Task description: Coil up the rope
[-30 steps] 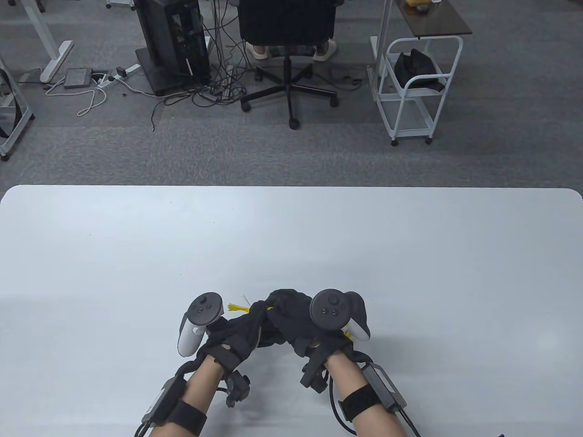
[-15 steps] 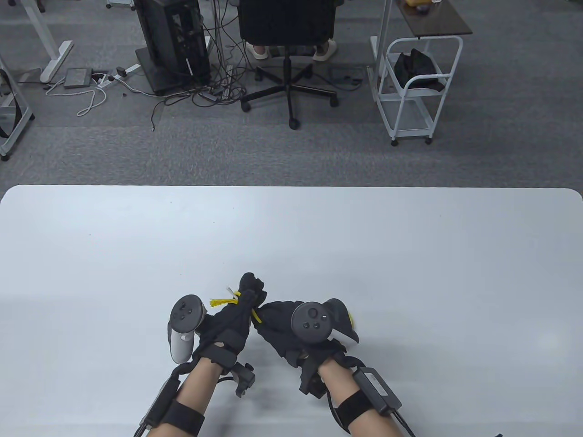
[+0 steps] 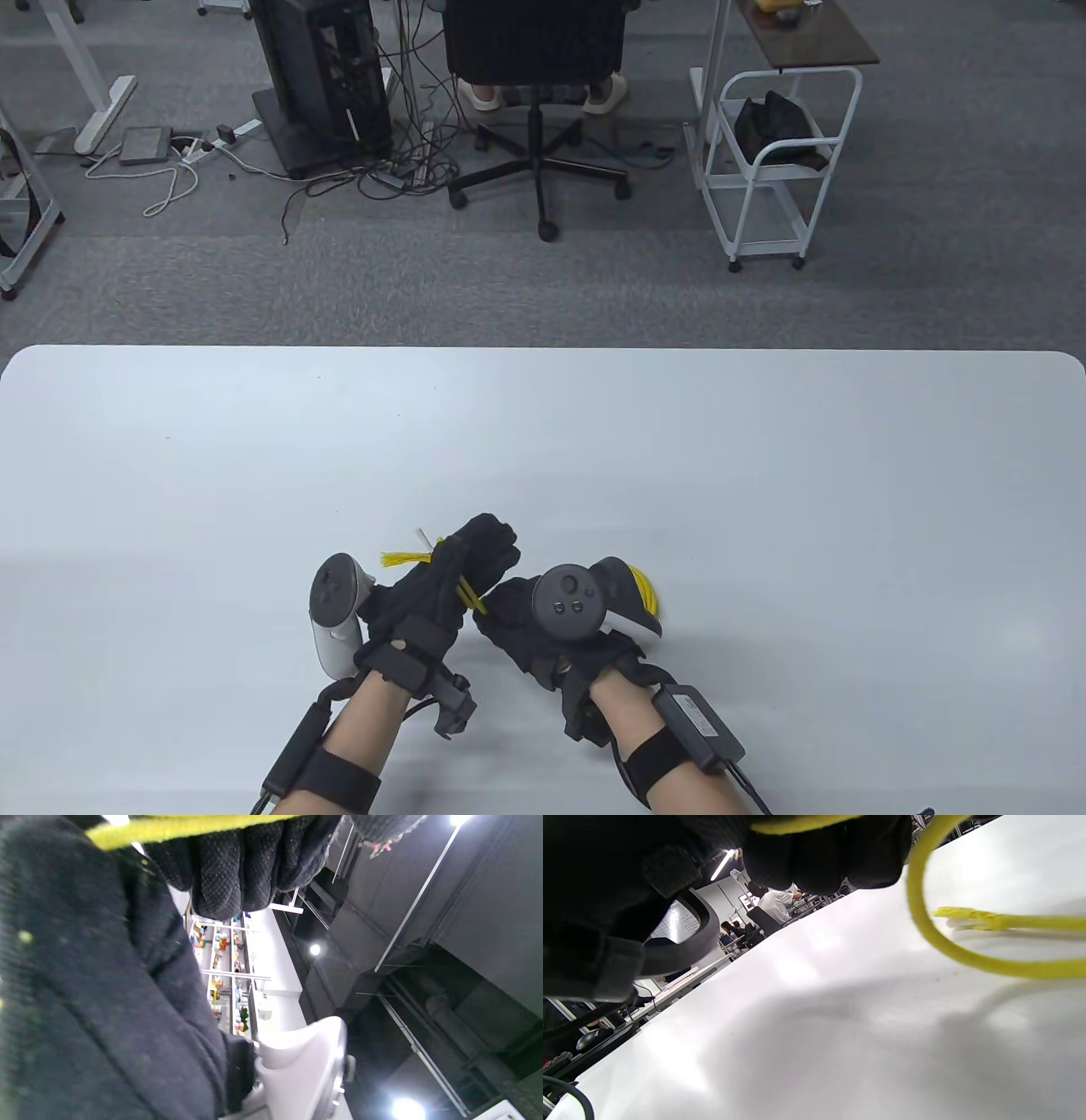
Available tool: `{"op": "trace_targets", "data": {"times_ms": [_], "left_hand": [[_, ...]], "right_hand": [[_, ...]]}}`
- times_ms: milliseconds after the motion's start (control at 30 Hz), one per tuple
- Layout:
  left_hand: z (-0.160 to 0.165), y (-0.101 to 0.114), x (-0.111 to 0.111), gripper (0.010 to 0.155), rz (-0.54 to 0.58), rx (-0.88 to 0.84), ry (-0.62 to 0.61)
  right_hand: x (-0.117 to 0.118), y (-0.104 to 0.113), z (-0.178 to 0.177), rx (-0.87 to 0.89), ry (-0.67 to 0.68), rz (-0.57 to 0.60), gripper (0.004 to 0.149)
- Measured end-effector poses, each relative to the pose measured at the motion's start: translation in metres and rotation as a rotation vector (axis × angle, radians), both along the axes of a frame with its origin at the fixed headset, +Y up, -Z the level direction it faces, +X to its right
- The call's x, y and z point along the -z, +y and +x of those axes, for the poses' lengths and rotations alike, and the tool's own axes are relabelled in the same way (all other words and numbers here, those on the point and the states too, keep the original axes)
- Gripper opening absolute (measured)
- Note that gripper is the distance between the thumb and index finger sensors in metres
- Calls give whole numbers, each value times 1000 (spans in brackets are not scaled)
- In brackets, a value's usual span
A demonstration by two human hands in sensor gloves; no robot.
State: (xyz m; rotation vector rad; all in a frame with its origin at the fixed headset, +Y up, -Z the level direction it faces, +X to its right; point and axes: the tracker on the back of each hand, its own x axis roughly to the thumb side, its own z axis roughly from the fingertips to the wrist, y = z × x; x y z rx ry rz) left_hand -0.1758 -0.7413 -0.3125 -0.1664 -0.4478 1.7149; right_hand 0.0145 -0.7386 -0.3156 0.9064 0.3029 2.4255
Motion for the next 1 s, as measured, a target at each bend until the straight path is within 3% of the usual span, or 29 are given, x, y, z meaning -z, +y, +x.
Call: {"op": "trace_targets", "data": {"times_ms": [300, 700, 1000], "left_hand": [[4, 1, -1, 66, -10, -52, -46], [16, -5, 1, 67, -117, 123, -198], [16, -9, 3, 65, -149, 235, -253]], "right_hand": [[4, -4, 5, -55, -48, 3, 40], [15, 6, 31, -36, -187, 60, 40], [21, 11, 46, 49, -247, 32, 39]]}}
